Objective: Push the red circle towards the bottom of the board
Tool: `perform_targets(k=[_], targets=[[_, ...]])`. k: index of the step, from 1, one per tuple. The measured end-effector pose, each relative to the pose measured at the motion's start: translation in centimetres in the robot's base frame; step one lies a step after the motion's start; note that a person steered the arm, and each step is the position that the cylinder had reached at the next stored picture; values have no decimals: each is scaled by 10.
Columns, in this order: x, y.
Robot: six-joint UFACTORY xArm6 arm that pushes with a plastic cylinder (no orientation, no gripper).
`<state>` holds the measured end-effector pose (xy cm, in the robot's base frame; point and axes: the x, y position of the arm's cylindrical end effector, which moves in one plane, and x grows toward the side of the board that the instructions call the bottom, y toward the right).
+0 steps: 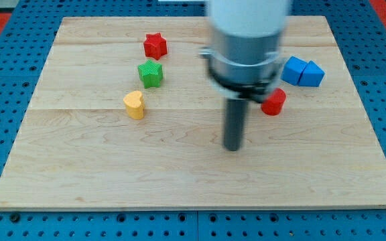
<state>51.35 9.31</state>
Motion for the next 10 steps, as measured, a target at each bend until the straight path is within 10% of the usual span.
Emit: perform_targets(k=[2,5,10], targets=[[-71,129],[-87,-101],[-108,-156]])
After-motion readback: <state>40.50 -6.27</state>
